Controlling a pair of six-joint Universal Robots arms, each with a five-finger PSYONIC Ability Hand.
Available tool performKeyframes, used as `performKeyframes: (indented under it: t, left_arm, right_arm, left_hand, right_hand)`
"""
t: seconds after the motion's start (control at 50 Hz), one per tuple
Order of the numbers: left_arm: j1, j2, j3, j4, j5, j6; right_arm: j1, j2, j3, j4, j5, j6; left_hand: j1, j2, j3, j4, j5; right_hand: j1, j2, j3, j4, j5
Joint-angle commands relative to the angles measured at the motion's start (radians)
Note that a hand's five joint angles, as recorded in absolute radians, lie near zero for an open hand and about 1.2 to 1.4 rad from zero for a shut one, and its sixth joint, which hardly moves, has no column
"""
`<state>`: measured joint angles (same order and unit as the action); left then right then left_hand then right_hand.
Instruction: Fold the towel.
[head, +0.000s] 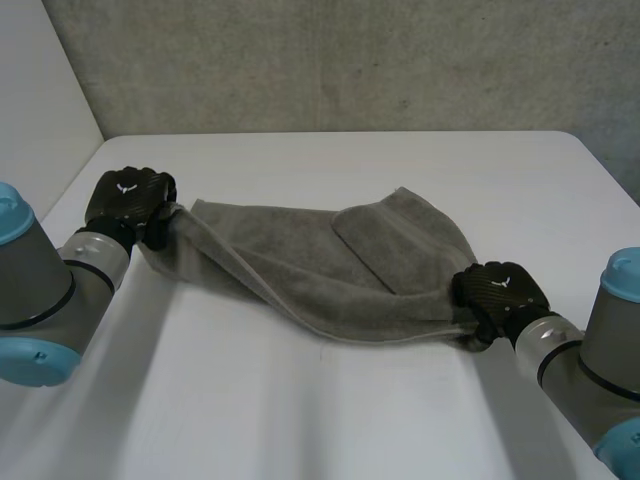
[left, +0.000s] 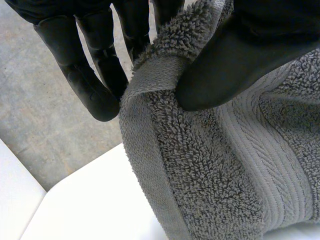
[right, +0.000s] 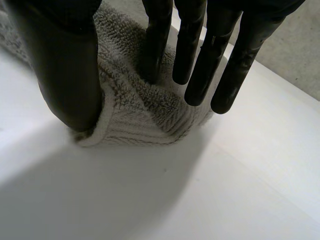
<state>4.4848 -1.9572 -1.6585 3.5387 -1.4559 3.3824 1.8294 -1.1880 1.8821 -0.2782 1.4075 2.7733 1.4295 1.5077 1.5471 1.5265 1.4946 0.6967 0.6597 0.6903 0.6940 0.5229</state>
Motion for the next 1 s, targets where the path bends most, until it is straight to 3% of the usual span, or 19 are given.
performKeyframes:
  t: [0.02,0.1,0.26,0.36,0.38,0.4,0.42,0.5,0.66,0.7,0.82,1.0]
  left_arm:
    - [0.005,0.0,0.0,0.0,-0.003,0.0]
    - [0.01,0.001,0.002,0.0,-0.006,0.0]
    - [0.008,0.024,0.0,-0.001,-0.011,-0.003]
    - [0.007,0.069,-0.013,-0.006,-0.011,-0.015]
    - [0.007,0.076,-0.023,-0.004,-0.009,-0.017]
    - [0.007,0.077,-0.023,-0.004,-0.009,-0.017]
    - [0.005,0.083,-0.029,-0.004,-0.009,-0.017]
    - [0.002,0.089,-0.038,-0.006,-0.008,-0.017]
    - [0.001,0.089,-0.046,-0.006,-0.008,-0.017]
    - [0.001,0.089,-0.044,-0.006,-0.008,-0.017]
    - [0.004,0.092,-0.038,-0.006,-0.008,-0.017]
    - [0.008,0.207,-0.017,-0.006,-0.009,-0.021]
  right_arm:
    - [-0.004,0.042,-0.038,-0.016,0.056,-0.004]
    - [-0.024,0.024,-0.049,-0.015,0.12,-0.017]
    - [-0.054,-0.091,-0.06,-0.012,0.146,-0.092]
    - [-0.073,-0.13,-0.067,0.004,0.145,-0.129]
    - [-0.073,-0.128,-0.067,0.014,0.146,-0.141]
    - [-0.073,-0.128,-0.067,0.014,0.146,-0.141]
    - [-0.073,-0.124,-0.066,0.033,0.145,-0.152]
    - [-0.071,-0.098,-0.066,0.068,0.14,-0.153]
    - [-0.078,-0.002,-0.097,0.137,0.133,-0.156]
    - [-0.094,-0.001,-0.11,0.154,0.127,-0.158]
    - [-0.125,-0.027,-0.136,0.157,0.119,-0.162]
    - [-0.131,-0.312,-0.242,0.162,0.12,-0.212]
  left_hand:
    - [-0.033,-0.111,-0.151,-0.13,-0.273]
    - [-0.033,-0.111,-0.151,-0.13,-0.273]
    - [-0.033,-0.111,-0.151,-0.13,-0.273]
    - [-0.033,-0.111,-0.151,-0.13,-0.273]
    - [-0.033,-0.111,-0.151,-0.13,-0.273]
    - [-0.033,-0.111,-0.151,-0.13,-0.273]
    - [-0.033,-0.111,-0.151,-0.13,-0.273]
    - [-0.033,-0.111,-0.151,-0.13,-0.273]
    - [-0.033,-0.111,-0.151,-0.13,-0.273]
    - [-0.033,-0.111,-0.151,-0.13,-0.273]
    - [-0.033,-0.111,-0.151,-0.13,-0.273]
    - [-0.033,-0.111,-0.151,-0.13,-0.273]
  right_hand:
    - [0.031,0.068,0.038,0.034,0.03]
    - [0.218,0.255,0.225,0.221,0.218]
    - [0.699,0.736,0.705,0.701,0.698]
    - [0.7,0.737,0.706,0.702,0.699]
    - [0.538,0.575,0.544,0.541,0.537]
    - [0.536,0.573,0.543,0.539,0.535]
    - [0.312,0.349,0.319,0.315,0.312]
    - [0.146,0.183,0.152,0.148,0.145]
    - [0.248,0.285,0.255,0.251,0.248]
    - [0.605,0.642,0.611,0.607,0.604]
    - [0.7,0.737,0.706,0.702,0.699]
    - [0.7,0.737,0.706,0.702,0.699]
